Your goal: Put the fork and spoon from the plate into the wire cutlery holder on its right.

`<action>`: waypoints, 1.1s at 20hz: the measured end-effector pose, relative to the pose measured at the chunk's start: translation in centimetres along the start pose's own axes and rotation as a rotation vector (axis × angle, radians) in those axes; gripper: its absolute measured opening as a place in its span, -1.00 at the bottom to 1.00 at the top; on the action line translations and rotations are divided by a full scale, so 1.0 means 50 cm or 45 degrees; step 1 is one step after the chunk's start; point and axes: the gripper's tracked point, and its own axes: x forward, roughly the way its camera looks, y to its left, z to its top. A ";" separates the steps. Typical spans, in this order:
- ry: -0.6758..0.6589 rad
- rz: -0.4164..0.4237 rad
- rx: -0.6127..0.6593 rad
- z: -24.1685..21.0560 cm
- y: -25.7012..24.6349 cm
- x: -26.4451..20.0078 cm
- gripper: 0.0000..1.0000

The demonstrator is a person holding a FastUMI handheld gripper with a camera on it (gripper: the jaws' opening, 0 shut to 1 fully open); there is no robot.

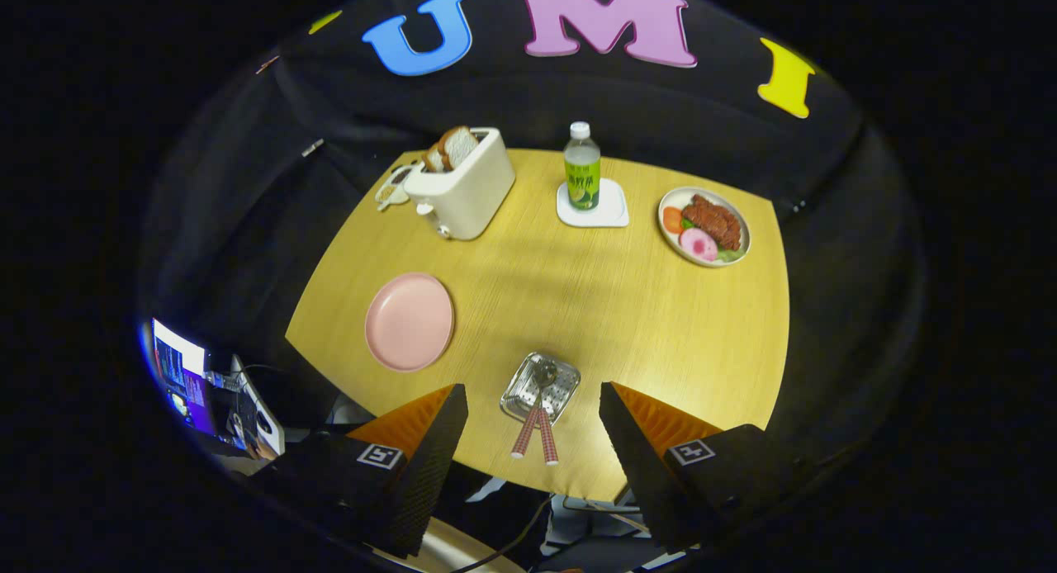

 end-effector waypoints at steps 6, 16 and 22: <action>-0.477 -0.061 0.101 0.093 0.039 -0.126 1.00; -1.154 -0.195 0.124 0.201 0.111 -0.338 0.98; -1.391 -0.203 0.144 0.193 0.164 -0.404 0.98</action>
